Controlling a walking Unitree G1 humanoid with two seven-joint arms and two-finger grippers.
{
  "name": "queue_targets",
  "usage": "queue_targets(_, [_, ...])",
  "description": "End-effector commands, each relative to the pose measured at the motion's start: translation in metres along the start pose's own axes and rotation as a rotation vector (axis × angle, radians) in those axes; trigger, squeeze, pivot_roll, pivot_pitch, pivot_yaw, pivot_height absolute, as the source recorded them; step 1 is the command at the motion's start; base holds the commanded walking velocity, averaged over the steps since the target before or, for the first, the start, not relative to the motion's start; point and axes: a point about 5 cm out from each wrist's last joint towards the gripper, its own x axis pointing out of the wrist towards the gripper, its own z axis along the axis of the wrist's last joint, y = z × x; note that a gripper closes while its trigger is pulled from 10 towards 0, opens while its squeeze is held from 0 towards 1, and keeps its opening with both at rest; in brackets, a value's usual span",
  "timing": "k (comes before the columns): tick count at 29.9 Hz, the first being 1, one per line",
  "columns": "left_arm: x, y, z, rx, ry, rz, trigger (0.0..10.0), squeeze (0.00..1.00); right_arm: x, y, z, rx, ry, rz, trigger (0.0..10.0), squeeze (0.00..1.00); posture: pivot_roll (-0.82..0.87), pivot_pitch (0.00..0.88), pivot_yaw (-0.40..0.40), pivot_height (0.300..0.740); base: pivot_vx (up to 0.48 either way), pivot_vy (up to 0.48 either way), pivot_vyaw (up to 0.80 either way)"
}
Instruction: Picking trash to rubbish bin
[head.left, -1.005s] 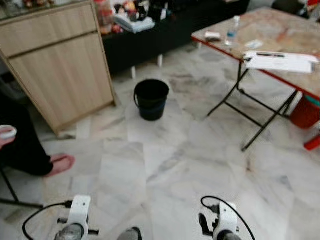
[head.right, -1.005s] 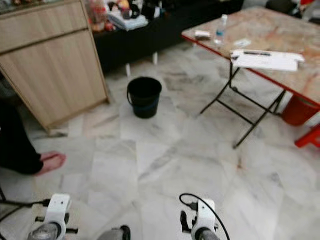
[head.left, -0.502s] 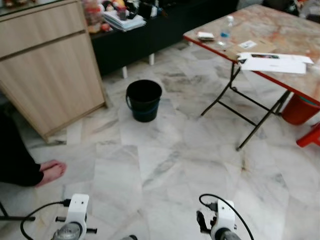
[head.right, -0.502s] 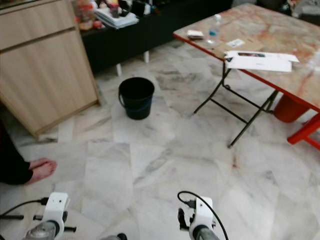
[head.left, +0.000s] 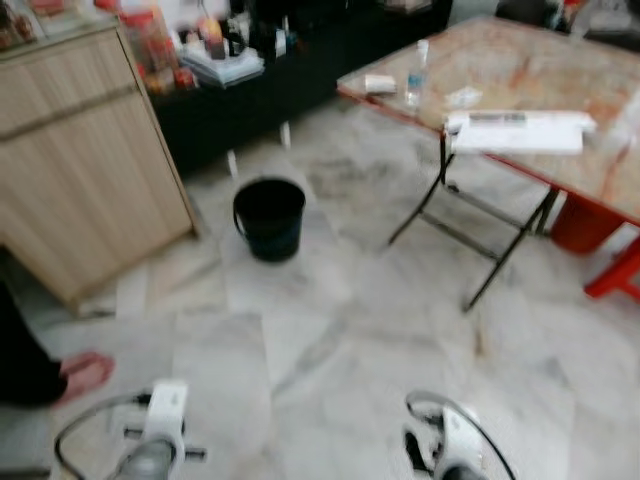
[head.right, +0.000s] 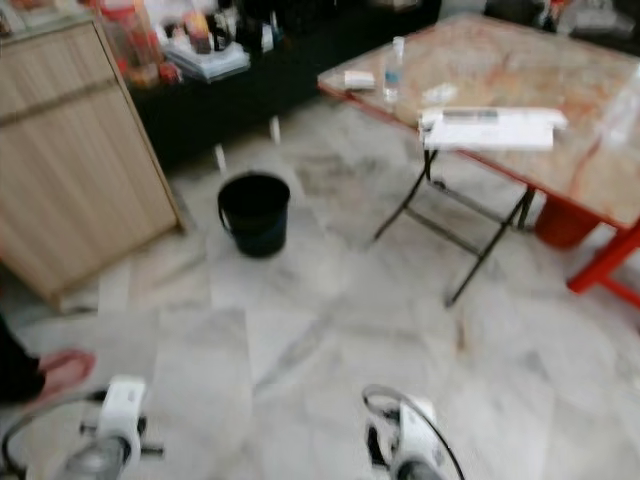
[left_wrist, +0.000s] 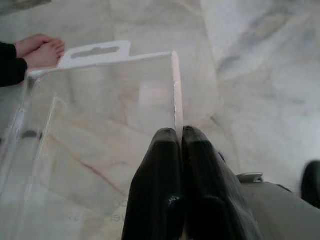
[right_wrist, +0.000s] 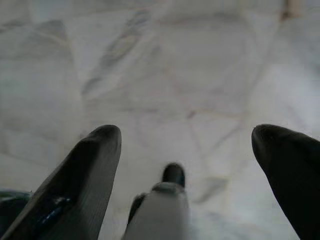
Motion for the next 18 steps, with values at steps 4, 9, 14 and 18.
queue_targets(4, [-0.0028,0.0087,-0.0096,0.010,0.031,0.022,10.0,0.00,0.0020,0.0131,0.0010,-0.006,-0.001,0.034,10.0,0.00,0.16,0.156,-0.032,0.740,0.337,0.000,0.80])
queue_targets(9, [-0.0028,0.0087,-0.0099,0.007,0.031,0.023,10.0,0.00,0.0018,0.0127,-0.0001,0.004,0.003,0.033,10.0,0.00,0.16,0.156,-0.032,0.740,0.337,0.000,0.48])
queue_targets(14, [-0.0029,0.0086,-0.0102,0.004,0.031,0.023,10.0,0.00,0.0017,0.0129,-0.0005,0.016,0.004,0.035,10.0,0.00,0.17,0.157,-0.033,0.740,0.356,0.000,0.00])
queue_targets(18, [-0.0030,0.0087,-0.0105,0.003,0.031,0.024,10.0,0.00,0.0017,0.0132,-0.0003,0.017,0.001,0.036,10.0,0.00,0.17,0.157,-0.033,0.740,0.370,0.000,0.00])
